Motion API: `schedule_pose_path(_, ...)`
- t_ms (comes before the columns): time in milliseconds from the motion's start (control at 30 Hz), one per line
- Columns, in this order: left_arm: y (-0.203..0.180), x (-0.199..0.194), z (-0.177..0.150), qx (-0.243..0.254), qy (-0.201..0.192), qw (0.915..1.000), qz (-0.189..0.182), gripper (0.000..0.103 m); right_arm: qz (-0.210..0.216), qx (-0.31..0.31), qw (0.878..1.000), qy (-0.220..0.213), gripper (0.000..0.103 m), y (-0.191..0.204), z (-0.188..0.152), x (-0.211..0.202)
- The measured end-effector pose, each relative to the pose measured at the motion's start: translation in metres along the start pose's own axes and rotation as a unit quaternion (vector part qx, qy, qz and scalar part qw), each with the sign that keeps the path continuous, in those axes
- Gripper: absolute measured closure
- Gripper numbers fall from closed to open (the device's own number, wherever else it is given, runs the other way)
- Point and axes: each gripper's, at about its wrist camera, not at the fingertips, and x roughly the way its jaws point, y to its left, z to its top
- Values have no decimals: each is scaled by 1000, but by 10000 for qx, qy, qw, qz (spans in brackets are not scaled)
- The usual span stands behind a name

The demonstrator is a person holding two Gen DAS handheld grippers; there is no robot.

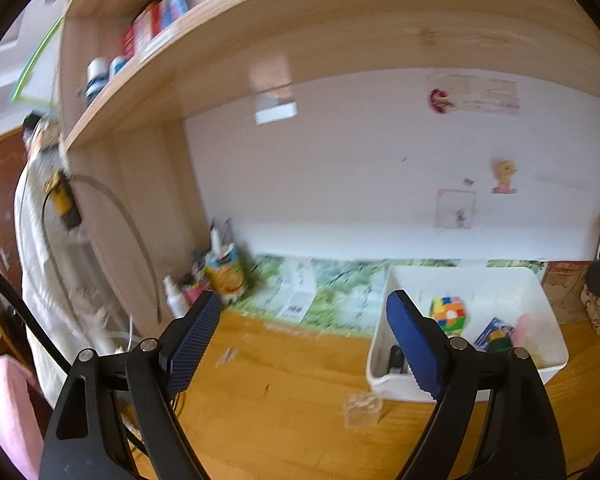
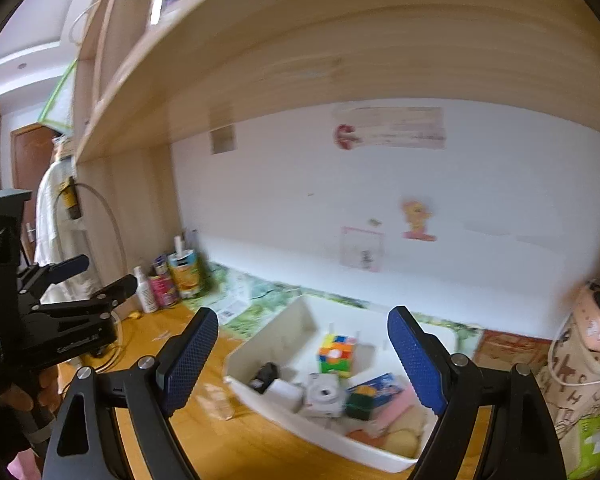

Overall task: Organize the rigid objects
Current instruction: 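Withdraw both tools from the bin toward the clear plastic cup, then grasp the clear plastic cup with the left tool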

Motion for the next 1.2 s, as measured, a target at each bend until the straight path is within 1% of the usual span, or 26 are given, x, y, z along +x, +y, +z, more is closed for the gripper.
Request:
schedule_pose_path(100, 16, 3, -9, -225, 208, 9994, -130, 16, 163, -48, 9998, 145, 16, 18, -6, 1)
schedule_pose_path(200, 26, 10, -18, -379, 474, 9976, -347, 16, 279, -198, 9990, 279, 16, 35, -15, 1)
schedule_pose_path(300, 29, 21, -25, -440, 810, 9940, -581, 16, 238, -282, 9984, 425, 16, 46, -25, 2)
schedule_pose_path(400, 29, 34, -30, -512, 1105, 9893, -805, 16, 220, -134, 9977, 620, 16, 49, -35, 4)
schedule_pose_path(533, 22, 57, -35, -491, 1628, 9792, -1107, 16, -25, 115, 9967, 809, 16, 48, -50, 4)
schedule_pose_path(600, 17, 71, -40, -454, 1948, 9727, -1174, 16, -110, 319, 9952, 915, 16, 46, -58, 4)
schedule_pose_path(700, 11, 95, -48, -457, 2506, 9590, -1240, 16, -95, 740, 9916, 1060, 16, 43, -73, 6)
schedule_pose_path(767, 10, 108, -55, -545, 2853, 9469, -1377, 16, -66, 1001, 9878, 1188, 16, 42, -83, 9)
schedule_pose_path(833, 9, 121, -61, -629, 3202, 9325, -1548, 16, -98, 1144, 9853, 1266, 16, 43, -89, 13)
schedule_pose_path(900, 5, 133, -66, -647, 3498, 9206, -1609, 16, -138, 1308, 9823, 1331, 16, 43, -94, 15)
schedule_pose_path(1000, -3, 148, -71, -519, 3783, 9094, -1648, 16, -205, 1557, 9776, 1404, 16, 42, -99, 21)
schedule_pose_path(1067, -13, 158, -72, -331, 3954, 9020, -1703, 16, -231, 1734, 9736, 1465, 16, 40, -103, 25)
schedule_pose_path(1133, -21, 164, -73, -159, 4054, 8975, -1729, 16, -250, 1928, 9689, 1533, 16, 39, -109, 29)
schedule_pose_path(1200, -31, 173, -75, 21, 4185, 8906, -1781, 16, -281, 2124, 9633, 1617, 16, 38, -116, 34)
